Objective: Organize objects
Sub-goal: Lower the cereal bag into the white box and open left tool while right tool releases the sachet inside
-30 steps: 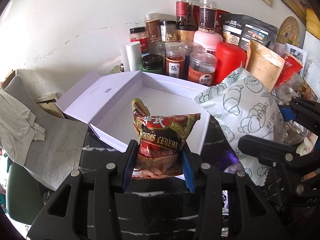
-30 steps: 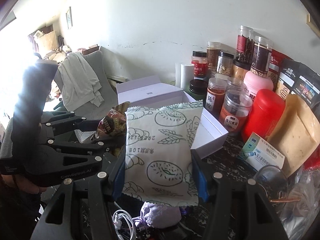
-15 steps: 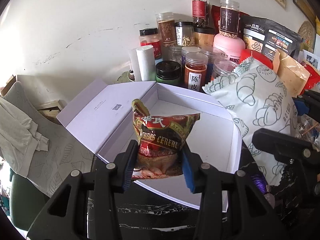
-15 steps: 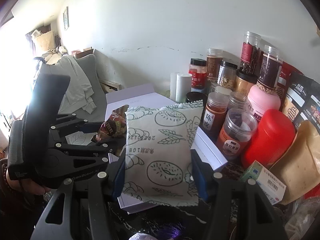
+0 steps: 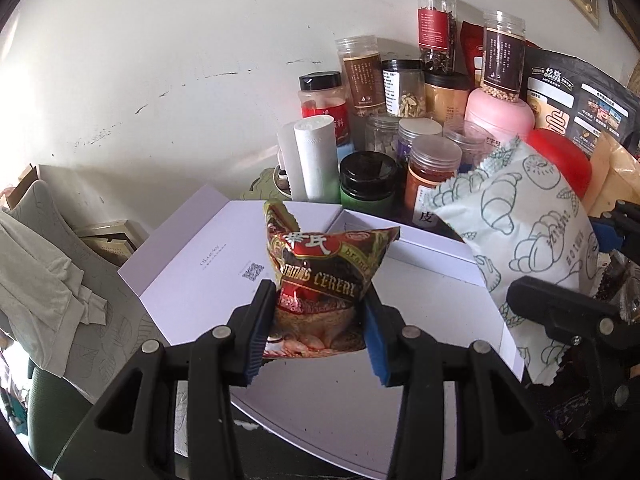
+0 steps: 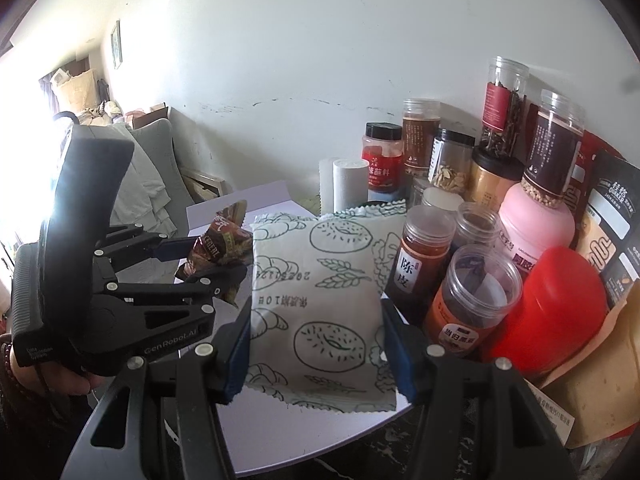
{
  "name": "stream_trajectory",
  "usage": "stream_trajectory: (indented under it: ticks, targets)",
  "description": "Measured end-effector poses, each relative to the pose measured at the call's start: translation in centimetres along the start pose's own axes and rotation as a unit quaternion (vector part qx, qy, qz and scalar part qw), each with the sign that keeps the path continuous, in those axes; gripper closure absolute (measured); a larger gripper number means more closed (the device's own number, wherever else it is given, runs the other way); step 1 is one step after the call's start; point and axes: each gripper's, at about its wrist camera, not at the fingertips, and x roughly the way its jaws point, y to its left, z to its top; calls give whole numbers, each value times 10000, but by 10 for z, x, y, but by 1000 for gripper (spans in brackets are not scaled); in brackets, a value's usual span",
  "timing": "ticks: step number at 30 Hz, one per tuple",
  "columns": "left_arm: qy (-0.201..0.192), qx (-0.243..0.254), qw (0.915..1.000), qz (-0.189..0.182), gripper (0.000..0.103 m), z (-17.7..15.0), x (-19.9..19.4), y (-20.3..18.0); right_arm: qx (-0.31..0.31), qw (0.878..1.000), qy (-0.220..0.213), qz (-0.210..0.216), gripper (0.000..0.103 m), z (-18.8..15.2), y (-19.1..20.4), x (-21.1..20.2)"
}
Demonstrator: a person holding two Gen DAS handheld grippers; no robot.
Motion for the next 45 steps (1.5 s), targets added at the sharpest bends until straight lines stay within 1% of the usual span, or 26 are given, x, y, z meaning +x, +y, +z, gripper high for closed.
stream_trajectory:
  ticks: [5,11,17,21,22,23,24,32,39,43,45]
  targets:
    - [-10,138,9996,241,63,13,26,1,-10,9999,126,-89,44,5,-11,26]
    - [236,252,9993,164,63,18,67,1,75,9992,364,-129,44,5,-22,54]
    - [387,330,9986,137,63,14,91,-1,211,9976,652,-77,44,-5,-28,76]
    - [360,503,9978,228,63,13,93,-8,281,9969,738,-48,45,-10,-31,84]
    - [356,549,9976,245,63,13,92,-9,263,9967,767,-43,47,-11,-30,86]
    - [359,588,9973,255,63,12,93,-11,239,9967,781,-46,56,-11,-29,86]
    - [362,624,9970,263,63,11,94,-13,222,9966,791,-58,56,-12,-28,87]
    - [432,759,9959,247,63,6,96,-23,160,9951,967,-154,56,-16,-27,97]
    - [516,664,9963,173,62,4,92,-22,156,9938,1034,-376,56,-17,-29,96]
    - [511,632,9966,126,62,4,85,-23,149,9936,996,-510,56,-15,-29,91]
    - [474,592,9971,21,62,4,80,-23,167,9937,972,-524,55,-14,-29,87]
